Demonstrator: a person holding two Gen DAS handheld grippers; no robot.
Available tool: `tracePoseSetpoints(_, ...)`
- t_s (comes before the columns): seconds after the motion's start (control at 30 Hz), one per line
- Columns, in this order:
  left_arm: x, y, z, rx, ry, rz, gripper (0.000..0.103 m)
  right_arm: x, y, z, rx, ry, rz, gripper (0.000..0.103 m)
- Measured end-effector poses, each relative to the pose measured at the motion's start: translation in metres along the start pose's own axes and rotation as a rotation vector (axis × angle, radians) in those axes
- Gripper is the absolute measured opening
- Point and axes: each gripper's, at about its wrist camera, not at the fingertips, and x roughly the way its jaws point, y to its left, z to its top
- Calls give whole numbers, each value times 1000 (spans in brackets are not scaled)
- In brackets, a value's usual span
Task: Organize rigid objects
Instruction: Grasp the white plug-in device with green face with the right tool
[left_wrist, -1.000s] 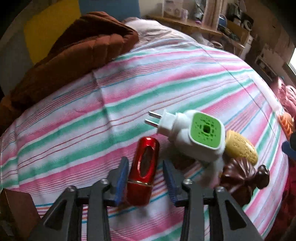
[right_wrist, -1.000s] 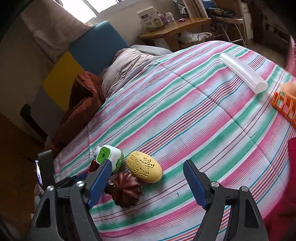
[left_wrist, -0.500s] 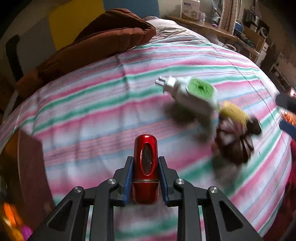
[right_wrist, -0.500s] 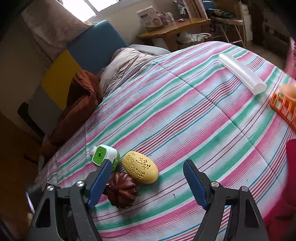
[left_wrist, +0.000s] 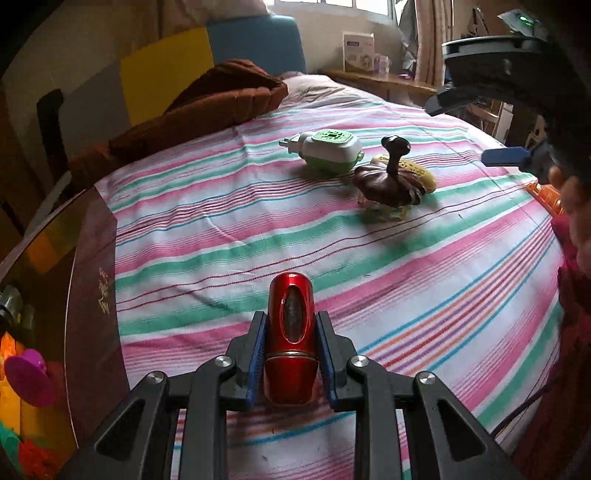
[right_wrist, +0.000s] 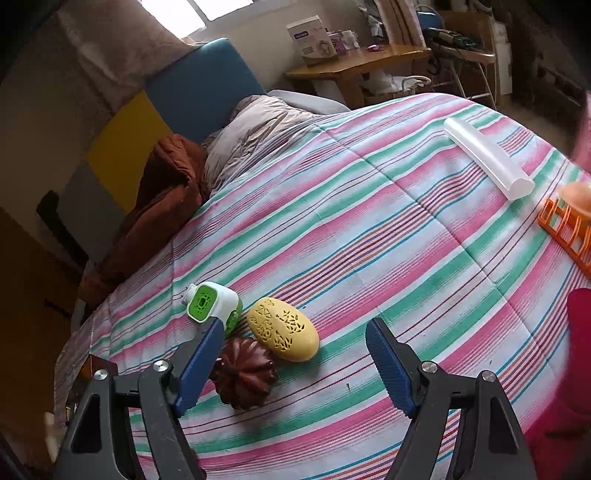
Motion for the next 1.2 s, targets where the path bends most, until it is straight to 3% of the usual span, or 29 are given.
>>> tracePoseSetpoints(0.43, -2, -3, -17, 38, -116, -2, 26, 2, 26, -6, -136, 14, 63, 80)
tracePoseSetpoints(0.6, -1, 1, -18, 22, -128, -28, 26, 14, 73, -3, -399, 71, 60, 80)
tracePoseSetpoints(0.7, -2, 3, -20, 12, -133, -43, 26, 30, 105, 4, -563, 129, 62, 86)
tracePoseSetpoints(0.83, -1, 5, -20, 1, -137, -56, 26, 80, 139, 3, -770, 234, -61, 92)
tracePoseSetpoints(0.97, 0, 6, -20, -4, -141, -64, 26, 127, 152, -1, -874, 338, -165, 91)
tracePoseSetpoints(1.0, 0, 7, -20, -7, -142, -68, 26, 134, 152, -3, -887, 345, -184, 85)
tracePoseSetpoints(1.03, 0, 8, -20, -9, -142, -71, 26, 141, 153, -4, -892, 371, -188, 65)
tracePoseSetpoints(1.07, 1, 8, -20, -10, -142, -73, 26, 150, 153, -8, -886, 421, -207, 57)
tracePoseSetpoints(1.2, -1, 9, -20, -13, -140, -77, 25, 143, 163, -20, -898, 392, -177, 55)
